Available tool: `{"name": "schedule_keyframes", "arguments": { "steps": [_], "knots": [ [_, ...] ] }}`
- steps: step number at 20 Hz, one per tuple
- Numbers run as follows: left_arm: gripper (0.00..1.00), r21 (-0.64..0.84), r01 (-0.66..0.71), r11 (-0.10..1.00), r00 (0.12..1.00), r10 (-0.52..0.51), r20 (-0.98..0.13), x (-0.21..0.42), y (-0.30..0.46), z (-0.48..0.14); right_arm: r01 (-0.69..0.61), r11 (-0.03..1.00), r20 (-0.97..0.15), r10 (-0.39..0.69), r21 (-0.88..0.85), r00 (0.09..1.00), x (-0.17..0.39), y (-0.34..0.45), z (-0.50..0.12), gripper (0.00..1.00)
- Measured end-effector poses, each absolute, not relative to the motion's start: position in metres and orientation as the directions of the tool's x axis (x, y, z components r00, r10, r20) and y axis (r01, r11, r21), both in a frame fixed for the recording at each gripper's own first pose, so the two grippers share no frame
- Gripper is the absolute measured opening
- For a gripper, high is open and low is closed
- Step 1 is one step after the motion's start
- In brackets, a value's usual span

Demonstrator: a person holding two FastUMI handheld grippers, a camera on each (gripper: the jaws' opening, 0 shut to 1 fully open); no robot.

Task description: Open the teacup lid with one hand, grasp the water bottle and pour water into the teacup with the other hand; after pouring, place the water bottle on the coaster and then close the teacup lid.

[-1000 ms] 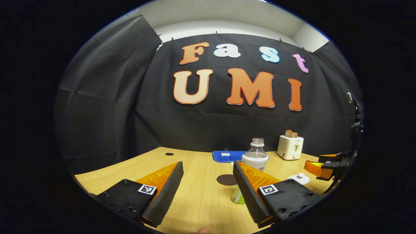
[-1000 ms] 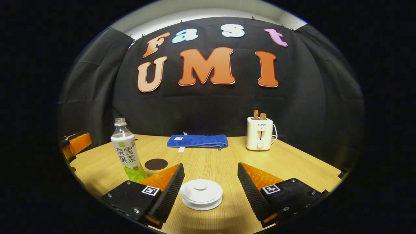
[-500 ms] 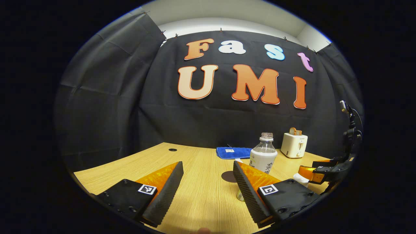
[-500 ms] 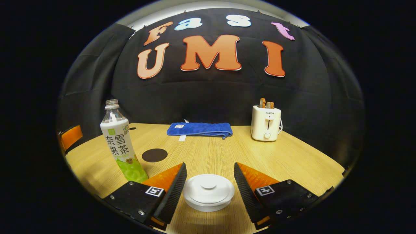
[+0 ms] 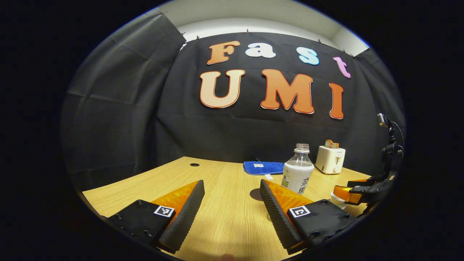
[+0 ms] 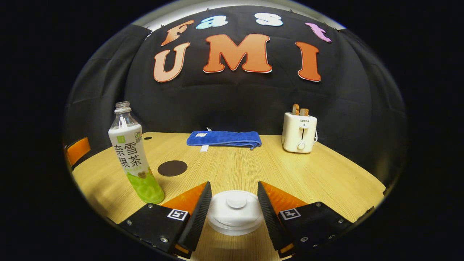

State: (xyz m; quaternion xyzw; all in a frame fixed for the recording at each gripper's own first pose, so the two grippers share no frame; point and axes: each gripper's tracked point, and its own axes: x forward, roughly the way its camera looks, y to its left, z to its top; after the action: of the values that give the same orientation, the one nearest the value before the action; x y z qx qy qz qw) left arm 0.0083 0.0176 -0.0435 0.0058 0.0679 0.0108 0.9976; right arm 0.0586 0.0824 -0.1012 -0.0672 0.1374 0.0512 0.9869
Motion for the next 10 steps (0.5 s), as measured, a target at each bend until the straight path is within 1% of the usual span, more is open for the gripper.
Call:
{"name": "schedule_keyframes", "arguments": {
  "steps": [1, 2, 6, 8, 10],
  "knots": [
    [0.99, 0.014, -0.021, 1.000, 0.990, 0.023, -0.137, 0.0093, 0.0176, -0.0445, -0.115, 0.986, -0.277, 0.078, -0.120, 0.958, 0.0594, 0.0813, -0.1014, 0.77],
    [0.99, 0.015, -0.022, 1.000, 0.990, 0.024, -0.140, 0.0092, 0.0178, -0.0464, -0.111, 0.986, -0.277, 0.074, -0.123, 0.958, 0.0593, 0.0795, -0.1018, 0.70],
    [0.99, 0.021, -0.020, 1.000, 0.990, 0.023, -0.139, 0.0090, 0.0165, -0.0457, -0.113, 0.986, -0.285, 0.073, -0.124, 0.956, 0.0594, 0.0799, -0.1032, 0.52],
    [0.99, 0.025, -0.024, 0.999, 0.990, 0.028, -0.137, 0.0097, 0.0178, -0.0454, -0.115, 0.984, -0.285, 0.073, -0.134, 0.956, 0.0592, 0.0816, -0.1026, 0.50],
    [0.99, 0.025, -0.028, 0.999, 0.990, 0.031, -0.136, 0.0102, 0.0183, -0.0455, -0.115, 0.984, -0.286, 0.073, -0.133, 0.955, 0.0572, 0.0812, -0.1044, 0.50]
  ]
}}
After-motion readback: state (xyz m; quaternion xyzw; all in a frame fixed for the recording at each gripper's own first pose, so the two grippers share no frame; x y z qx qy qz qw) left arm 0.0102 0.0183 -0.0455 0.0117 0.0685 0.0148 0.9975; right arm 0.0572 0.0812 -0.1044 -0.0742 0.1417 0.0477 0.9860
